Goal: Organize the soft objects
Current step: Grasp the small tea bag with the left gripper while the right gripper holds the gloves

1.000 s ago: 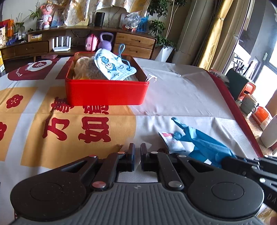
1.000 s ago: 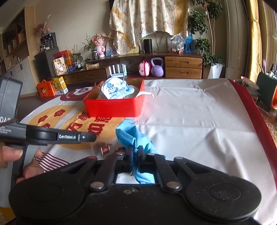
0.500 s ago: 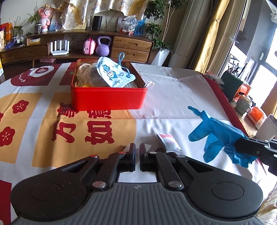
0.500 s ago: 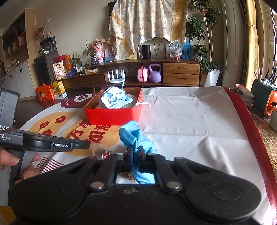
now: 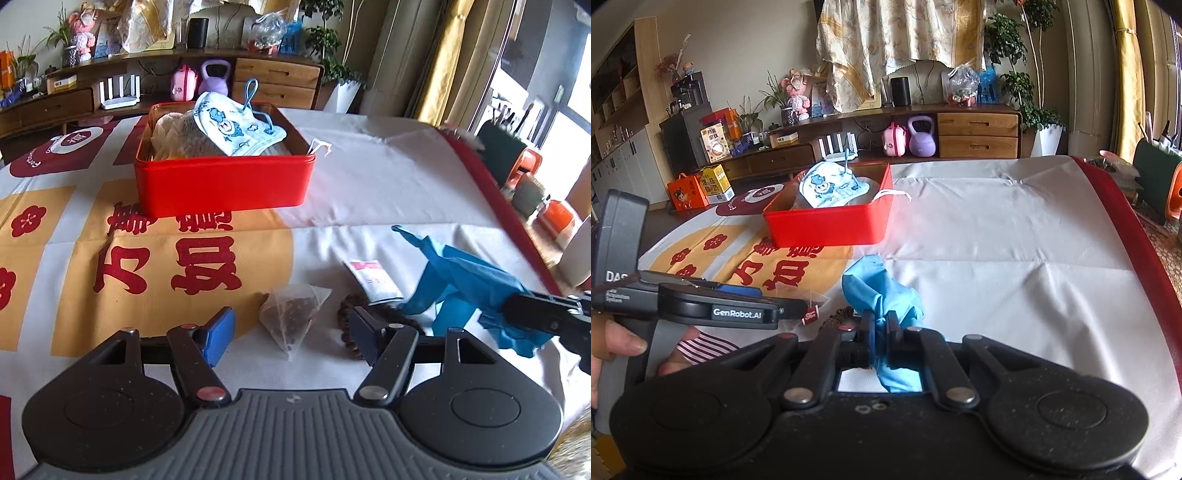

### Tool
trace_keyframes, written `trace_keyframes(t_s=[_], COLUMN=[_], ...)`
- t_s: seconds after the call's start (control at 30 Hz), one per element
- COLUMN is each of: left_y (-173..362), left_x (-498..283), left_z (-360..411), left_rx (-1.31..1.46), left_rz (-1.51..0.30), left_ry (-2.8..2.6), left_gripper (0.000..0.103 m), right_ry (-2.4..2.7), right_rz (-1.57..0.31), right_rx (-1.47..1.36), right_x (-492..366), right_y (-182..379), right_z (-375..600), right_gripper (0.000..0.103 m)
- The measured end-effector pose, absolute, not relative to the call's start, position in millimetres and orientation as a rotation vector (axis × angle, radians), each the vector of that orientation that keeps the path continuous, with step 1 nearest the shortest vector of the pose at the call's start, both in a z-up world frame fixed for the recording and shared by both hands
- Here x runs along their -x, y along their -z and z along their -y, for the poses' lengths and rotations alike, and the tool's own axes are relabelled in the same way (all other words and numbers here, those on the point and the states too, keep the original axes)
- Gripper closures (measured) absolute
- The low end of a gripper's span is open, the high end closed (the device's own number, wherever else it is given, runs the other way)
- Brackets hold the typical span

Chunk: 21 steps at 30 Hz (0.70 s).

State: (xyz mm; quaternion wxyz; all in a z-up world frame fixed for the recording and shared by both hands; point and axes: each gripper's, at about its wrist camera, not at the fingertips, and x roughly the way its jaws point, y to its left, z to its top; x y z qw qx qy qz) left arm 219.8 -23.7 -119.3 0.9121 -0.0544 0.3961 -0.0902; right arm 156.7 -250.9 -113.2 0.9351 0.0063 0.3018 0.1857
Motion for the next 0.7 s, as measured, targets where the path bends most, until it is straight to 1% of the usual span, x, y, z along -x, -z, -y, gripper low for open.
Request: trace_keyframes(t_s=[0.4, 0.43, 0.47, 0.5, 0.53, 0.6, 0.63, 0.7], left_y=[143, 143, 144, 144, 145, 145, 145, 144], left_x=[-241, -241, -241, -241, -241, -240, -240, -239], left_z=[35, 36, 37, 39, 41, 42, 42, 41], left_rx=[0.013, 0.011, 0.007, -0.004, -0.012, -0.018, -0.017, -0.013], left_rz=[-0.816, -0.814, -0.816, -0.814, -0.81, -0.806, -0.805, -0.8], left_ry=[0.166, 0.175, 0.18, 0.179, 0.18, 0.188, 0.189, 0.191], left_gripper=[0.036, 0.042, 0.051, 0.053, 0.059, 0.065, 0.07, 0.072], right_ry=[-0.374, -0.373, -0.373, -0.373, -0.372, -0.371, -0.372, -0.37], right_rz=[-0.656, -0.657, -0.659, -0.66, -0.661, -0.662, -0.662, -0.662], right_rx=[-0.025, -0.025, -0.026, -0.026, -0.026, -0.027, -0.026, -0.023], right_x=[-166, -166, -166, -167, -167, -167, -167, -167], right_y=[128, 129, 129, 130, 130, 130, 130, 130], right_z=[256, 256, 256, 256, 256, 256, 256, 255], right_gripper=[0.098, 0.098, 0.098, 0.098, 0.098, 0.098, 0.098, 0.098])
